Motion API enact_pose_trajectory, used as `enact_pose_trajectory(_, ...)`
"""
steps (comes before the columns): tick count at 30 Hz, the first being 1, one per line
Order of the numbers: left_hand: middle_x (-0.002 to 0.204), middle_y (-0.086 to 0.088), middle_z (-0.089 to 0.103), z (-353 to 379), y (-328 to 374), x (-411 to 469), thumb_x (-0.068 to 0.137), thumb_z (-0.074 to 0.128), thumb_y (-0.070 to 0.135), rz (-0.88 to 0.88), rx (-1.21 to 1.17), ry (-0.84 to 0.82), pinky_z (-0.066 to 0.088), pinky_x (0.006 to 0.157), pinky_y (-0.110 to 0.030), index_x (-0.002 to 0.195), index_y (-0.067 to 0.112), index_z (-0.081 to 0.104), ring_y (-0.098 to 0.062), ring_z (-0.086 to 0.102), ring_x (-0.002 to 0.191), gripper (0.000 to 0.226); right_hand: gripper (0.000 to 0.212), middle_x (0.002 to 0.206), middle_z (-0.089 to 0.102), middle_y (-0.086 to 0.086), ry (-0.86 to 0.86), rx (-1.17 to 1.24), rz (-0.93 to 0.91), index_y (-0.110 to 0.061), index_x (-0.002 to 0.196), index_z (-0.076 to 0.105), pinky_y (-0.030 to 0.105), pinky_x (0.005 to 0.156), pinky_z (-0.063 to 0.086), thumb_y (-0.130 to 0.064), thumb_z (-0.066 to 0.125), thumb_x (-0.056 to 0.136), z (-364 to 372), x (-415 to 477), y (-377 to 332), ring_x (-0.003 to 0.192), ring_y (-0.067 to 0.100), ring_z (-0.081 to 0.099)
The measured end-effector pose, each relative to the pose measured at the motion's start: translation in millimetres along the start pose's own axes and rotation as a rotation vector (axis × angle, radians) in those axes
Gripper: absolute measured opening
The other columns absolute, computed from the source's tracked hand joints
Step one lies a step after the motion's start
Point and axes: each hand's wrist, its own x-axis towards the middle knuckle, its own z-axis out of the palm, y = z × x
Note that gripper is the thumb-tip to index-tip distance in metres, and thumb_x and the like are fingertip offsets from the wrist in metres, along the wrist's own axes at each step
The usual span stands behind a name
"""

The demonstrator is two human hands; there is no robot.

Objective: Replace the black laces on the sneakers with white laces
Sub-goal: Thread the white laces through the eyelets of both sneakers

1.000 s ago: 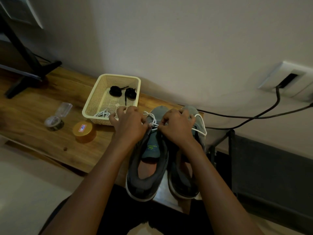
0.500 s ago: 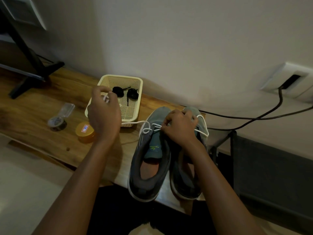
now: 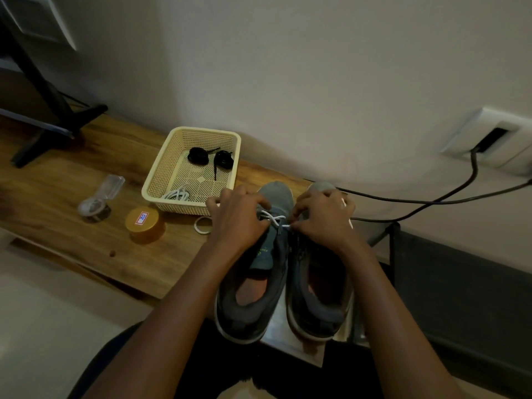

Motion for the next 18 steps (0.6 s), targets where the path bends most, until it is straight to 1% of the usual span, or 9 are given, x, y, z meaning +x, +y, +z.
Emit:
enact_pose_trajectory(3,0.117,-0.002,0.046,0.1,-0.4,-0.6,0.081,0.070,0.028,-0.055,-0.141,0.049,0.035,0.090,-0.037,0.093,0.026,0.053,-0.027,0.039,0.115,0.021,0.014,0.126,0.054,-0.009,0.006,-0.095,-0.060,-0.028,0.089,0.070,0.053,0.110,0.008,-0.038,0.065,0.083,4.8,-0.5,-4.4,0.130,0.026,0.027)
enact_pose_trajectory(4,0.115,-0.003,0.046,-0.5,0.5,-1.2,0.082,0.070,0.030,-0.070,-0.178,0.055,0.036,0.089,-0.037,0.088,0.025,0.052,-0.028,0.039,0.115,0.019,0.014,0.125,0.054,-0.008,0.023,-0.092,-0.065,-0.027,0.088,0.070,0.054,0.110,0.007,-0.039,0.064,0.083,5.2,-0.7,-5.0,0.130,0.025,0.028)
enact_pose_trajectory(6,0.119,-0.002,0.048,-2.5,3.6,-2.3,0.083,0.065,0.044,-0.081,-0.153,0.035,0.034,0.092,-0.038,0.083,0.027,0.058,-0.028,0.037,0.118,0.019,0.014,0.124,0.055,-0.008,0.043,-0.067,-0.066,-0.027,0.087,0.070,0.053,0.109,0.006,-0.039,0.064,0.083,5.9,-0.4,-4.7,0.129,0.025,0.028)
enact_pose_trajectory(8,0.129,0.003,0.047,-4.5,7.7,-3.8,0.079,0.062,0.058,-0.073,-0.052,-0.035,0.027,0.098,-0.042,0.084,0.029,0.067,-0.026,0.031,0.125,0.030,0.017,0.124,0.055,-0.008,0.037,-0.059,-0.059,-0.026,0.089,0.071,0.052,0.109,0.006,-0.040,0.064,0.084,5.5,-0.3,-3.7,0.129,0.025,0.029)
enact_pose_trajectory(10,0.140,0.008,0.041,-6.0,10.9,-5.4,0.076,0.063,0.062,-0.075,0.021,-0.102,0.020,0.104,-0.046,0.084,0.032,0.072,-0.024,0.022,0.132,0.033,0.018,0.124,0.055,-0.008,0.017,-0.069,-0.054,-0.026,0.090,0.071,0.052,0.110,0.005,-0.041,0.064,0.083,4.9,-0.3,-3.9,0.129,0.026,0.029)
enact_pose_trajectory(12,0.147,0.010,0.035,-5.7,11.1,-5.2,0.075,0.066,0.059,-0.101,0.057,-0.138,0.014,0.107,-0.050,0.083,0.033,0.073,-0.024,0.015,0.138,0.028,0.014,0.121,0.056,-0.010,0.014,-0.056,-0.055,-0.027,0.086,0.072,0.052,0.109,0.006,-0.038,0.066,0.081,4.0,0.0,-3.3,0.127,0.026,0.030)
enact_pose_trajectory(14,0.149,0.012,0.032,-4.4,10.0,-3.7,0.075,0.070,0.051,-0.129,0.071,-0.141,0.010,0.110,-0.051,0.083,0.031,0.073,-0.024,0.009,0.141,0.022,0.008,0.117,0.058,-0.014,0.032,-0.033,-0.046,-0.030,0.080,0.071,0.052,0.109,0.009,-0.036,0.067,0.080,1.0,0.6,1.7,0.126,0.025,0.031)
enact_pose_trajectory(16,0.148,0.013,0.034,-2.3,9.0,-3.1,0.075,0.071,0.046,-0.152,0.059,-0.124,0.009,0.111,-0.050,0.088,0.027,0.072,-0.023,0.008,0.142,0.024,0.005,0.115,0.057,-0.019,0.028,0.015,-0.025,-0.032,0.075,0.069,0.053,0.110,0.010,-0.036,0.069,0.078,-3.9,0.5,9.4,0.126,0.023,0.030)
enact_pose_trajectory(18,0.143,0.013,0.042,0.8,8.4,-2.6,0.074,0.072,0.043,-0.171,0.024,-0.094,0.009,0.111,-0.049,0.095,0.021,0.070,-0.021,0.010,0.142,0.031,0.007,0.113,0.055,-0.022,-0.007,0.084,-0.007,-0.034,0.071,0.067,0.052,0.111,0.009,-0.036,0.072,0.076,-8.7,-0.7,14.6,0.126,0.021,0.028)
